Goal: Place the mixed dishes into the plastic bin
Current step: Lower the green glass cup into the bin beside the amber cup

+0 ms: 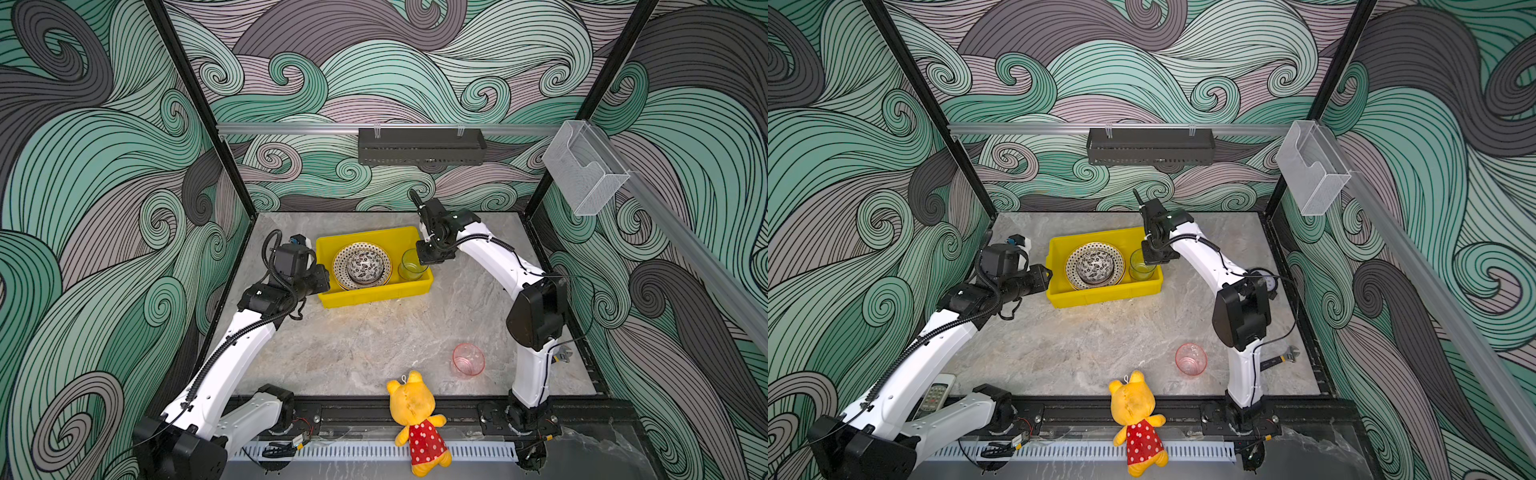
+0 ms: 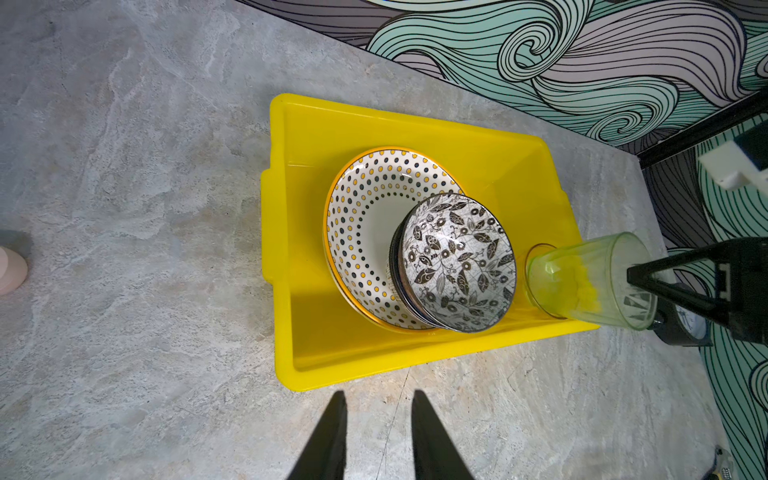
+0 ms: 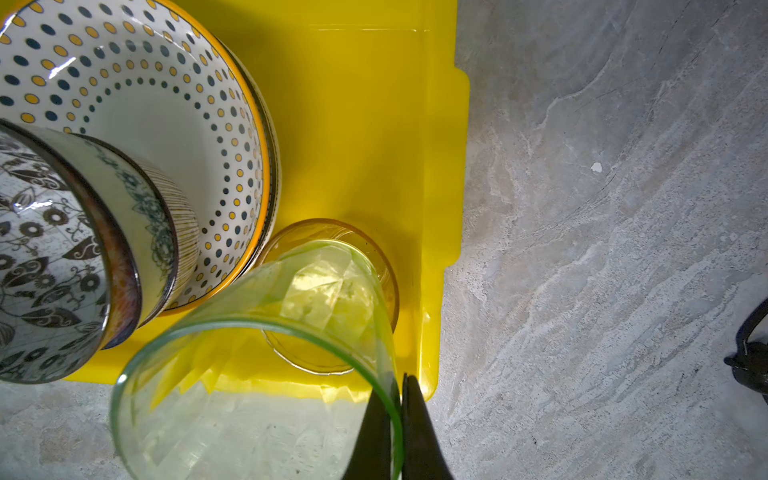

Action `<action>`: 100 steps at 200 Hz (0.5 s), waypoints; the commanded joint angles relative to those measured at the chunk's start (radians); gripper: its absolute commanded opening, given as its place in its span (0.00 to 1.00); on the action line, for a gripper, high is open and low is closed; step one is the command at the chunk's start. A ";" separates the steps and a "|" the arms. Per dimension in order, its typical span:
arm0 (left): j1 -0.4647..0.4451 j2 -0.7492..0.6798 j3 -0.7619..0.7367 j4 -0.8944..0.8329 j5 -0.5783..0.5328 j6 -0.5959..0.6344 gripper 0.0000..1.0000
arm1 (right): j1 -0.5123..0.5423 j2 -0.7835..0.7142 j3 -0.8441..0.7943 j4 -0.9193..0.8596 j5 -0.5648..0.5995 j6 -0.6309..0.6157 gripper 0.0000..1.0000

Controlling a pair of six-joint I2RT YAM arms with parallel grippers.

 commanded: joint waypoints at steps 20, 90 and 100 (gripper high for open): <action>0.009 -0.020 0.008 -0.013 -0.016 0.002 0.30 | 0.011 0.017 0.028 -0.012 0.027 0.022 0.00; 0.010 -0.033 -0.012 0.001 -0.002 -0.017 0.30 | 0.023 0.043 0.029 -0.016 0.034 0.033 0.03; 0.010 -0.037 -0.012 0.000 -0.005 -0.015 0.30 | 0.023 0.047 0.029 -0.015 0.033 0.034 0.03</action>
